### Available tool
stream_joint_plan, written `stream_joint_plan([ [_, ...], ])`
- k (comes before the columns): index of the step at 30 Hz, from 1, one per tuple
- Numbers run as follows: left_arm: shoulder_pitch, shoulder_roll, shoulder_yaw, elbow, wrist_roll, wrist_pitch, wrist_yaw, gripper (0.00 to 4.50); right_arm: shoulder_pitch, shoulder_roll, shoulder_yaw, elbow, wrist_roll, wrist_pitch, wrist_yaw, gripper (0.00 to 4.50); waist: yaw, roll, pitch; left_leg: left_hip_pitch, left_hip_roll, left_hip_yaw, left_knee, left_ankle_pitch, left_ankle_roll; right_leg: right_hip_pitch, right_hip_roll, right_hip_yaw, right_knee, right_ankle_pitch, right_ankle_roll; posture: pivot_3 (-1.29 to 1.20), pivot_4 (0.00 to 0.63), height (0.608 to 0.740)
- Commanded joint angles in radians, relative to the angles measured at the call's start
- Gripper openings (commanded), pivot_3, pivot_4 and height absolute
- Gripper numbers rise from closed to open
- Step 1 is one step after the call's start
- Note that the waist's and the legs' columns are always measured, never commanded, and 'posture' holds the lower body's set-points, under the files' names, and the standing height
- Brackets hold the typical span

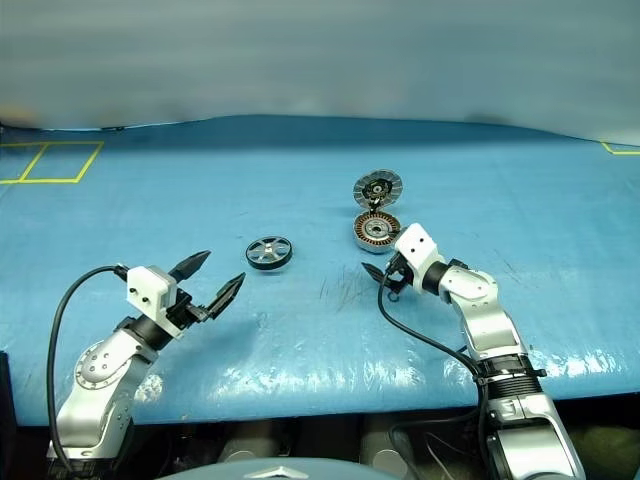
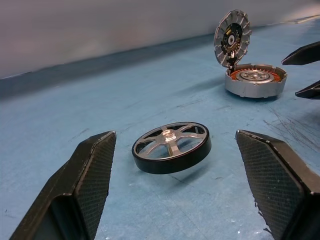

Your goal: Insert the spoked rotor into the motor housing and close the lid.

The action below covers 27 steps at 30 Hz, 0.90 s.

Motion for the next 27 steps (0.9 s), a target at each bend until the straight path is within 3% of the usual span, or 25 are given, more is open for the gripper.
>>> stream_joint_plan([
  [1,-0.015,-0.007,0.022,-0.005,-0.003,-0.030,0.011,4.07,0.007,-0.011,-0.008,-0.043,0.016,-0.006,0.011,4.49,0.000,0.000,0.000,0.000,0.000,0.000,0.000,0.000,0.000,0.000,0.000,0.000,0.000,0.000,0.000,0.00,0.150,0.740],
  [27,-0.032,-0.021,0.017,0.019,-0.008,-0.052,0.034,4.07,-0.012,-0.020,0.014,-0.035,-0.001,0.001,0.042,4.49,0.000,0.000,0.000,0.000,0.000,0.001,0.000,0.000,0.000,0.000,0.000,0.001,0.000,0.000,0.000,0.00,0.150,0.740],
])
